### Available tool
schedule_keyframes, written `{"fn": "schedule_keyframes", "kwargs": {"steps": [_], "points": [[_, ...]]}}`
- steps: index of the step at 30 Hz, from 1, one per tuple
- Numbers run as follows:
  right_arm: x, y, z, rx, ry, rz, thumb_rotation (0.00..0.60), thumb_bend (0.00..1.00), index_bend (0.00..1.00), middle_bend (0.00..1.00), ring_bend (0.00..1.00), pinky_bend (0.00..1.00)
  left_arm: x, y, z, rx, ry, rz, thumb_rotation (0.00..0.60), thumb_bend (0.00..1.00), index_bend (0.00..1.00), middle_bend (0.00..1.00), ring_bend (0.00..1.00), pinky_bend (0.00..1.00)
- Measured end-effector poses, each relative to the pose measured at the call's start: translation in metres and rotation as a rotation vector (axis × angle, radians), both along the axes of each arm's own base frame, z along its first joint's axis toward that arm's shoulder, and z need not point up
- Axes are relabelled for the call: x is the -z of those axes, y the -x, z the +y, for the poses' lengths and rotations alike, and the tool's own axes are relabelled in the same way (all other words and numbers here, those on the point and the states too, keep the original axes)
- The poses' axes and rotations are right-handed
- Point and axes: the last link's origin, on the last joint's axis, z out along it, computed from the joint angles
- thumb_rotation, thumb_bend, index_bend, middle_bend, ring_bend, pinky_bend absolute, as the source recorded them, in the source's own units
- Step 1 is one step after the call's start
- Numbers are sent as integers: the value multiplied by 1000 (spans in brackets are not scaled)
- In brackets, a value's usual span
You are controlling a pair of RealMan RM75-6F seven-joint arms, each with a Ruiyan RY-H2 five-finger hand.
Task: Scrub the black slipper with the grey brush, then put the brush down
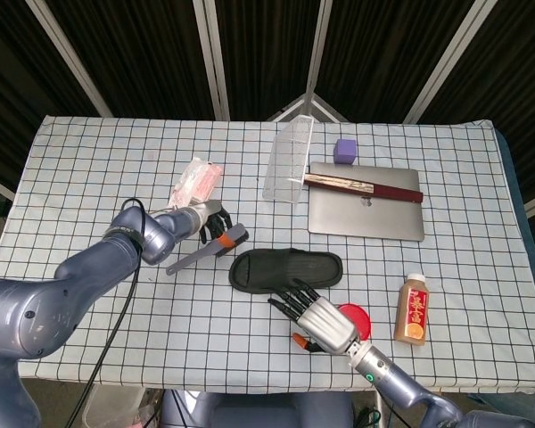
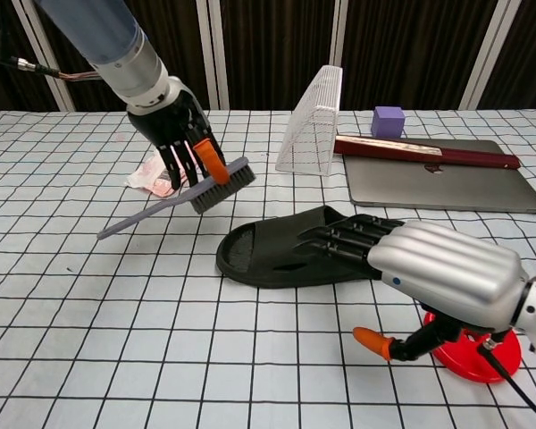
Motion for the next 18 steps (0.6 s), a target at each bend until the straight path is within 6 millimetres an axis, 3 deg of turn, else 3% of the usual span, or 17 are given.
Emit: {"fn": "schedule_keyframes", "kwargs": {"steps": [8, 18], "points": [[11, -13, -10, 6, -20, -11, 526, 501, 0, 0, 0, 0, 25, -21, 7, 1, 31, -26, 600, 659, 665, 684, 530, 531], [23, -15, -19, 29, -48, -19, 524, 511, 0, 2, 0, 0, 42, -40, 7, 1, 66, -76, 600, 658, 665, 684, 531, 531]]}}
